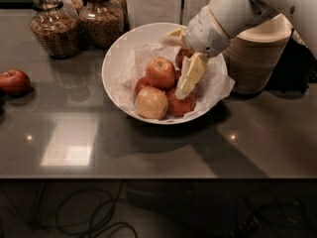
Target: Pick apple from white bowl
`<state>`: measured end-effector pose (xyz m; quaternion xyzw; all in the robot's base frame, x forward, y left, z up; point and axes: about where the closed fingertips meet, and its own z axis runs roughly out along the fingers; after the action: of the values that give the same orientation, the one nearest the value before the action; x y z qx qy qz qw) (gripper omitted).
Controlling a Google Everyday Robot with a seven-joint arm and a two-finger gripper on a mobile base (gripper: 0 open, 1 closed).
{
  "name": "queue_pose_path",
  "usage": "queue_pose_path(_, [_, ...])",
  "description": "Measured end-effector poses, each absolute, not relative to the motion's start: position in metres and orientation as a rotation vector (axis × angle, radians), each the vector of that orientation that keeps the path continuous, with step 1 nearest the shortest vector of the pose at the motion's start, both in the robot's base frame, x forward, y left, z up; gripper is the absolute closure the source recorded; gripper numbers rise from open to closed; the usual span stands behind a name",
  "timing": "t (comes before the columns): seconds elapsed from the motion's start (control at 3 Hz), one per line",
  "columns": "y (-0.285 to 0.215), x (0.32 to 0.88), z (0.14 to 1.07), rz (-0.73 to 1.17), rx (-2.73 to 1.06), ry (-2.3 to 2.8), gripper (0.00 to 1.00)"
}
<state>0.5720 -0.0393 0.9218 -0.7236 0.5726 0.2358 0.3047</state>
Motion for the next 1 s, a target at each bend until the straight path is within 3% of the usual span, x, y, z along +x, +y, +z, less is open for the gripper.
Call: queue_pose_path(1.0, [-0.028,0.593,0.920,0.658,-1.937,1.505,0.11])
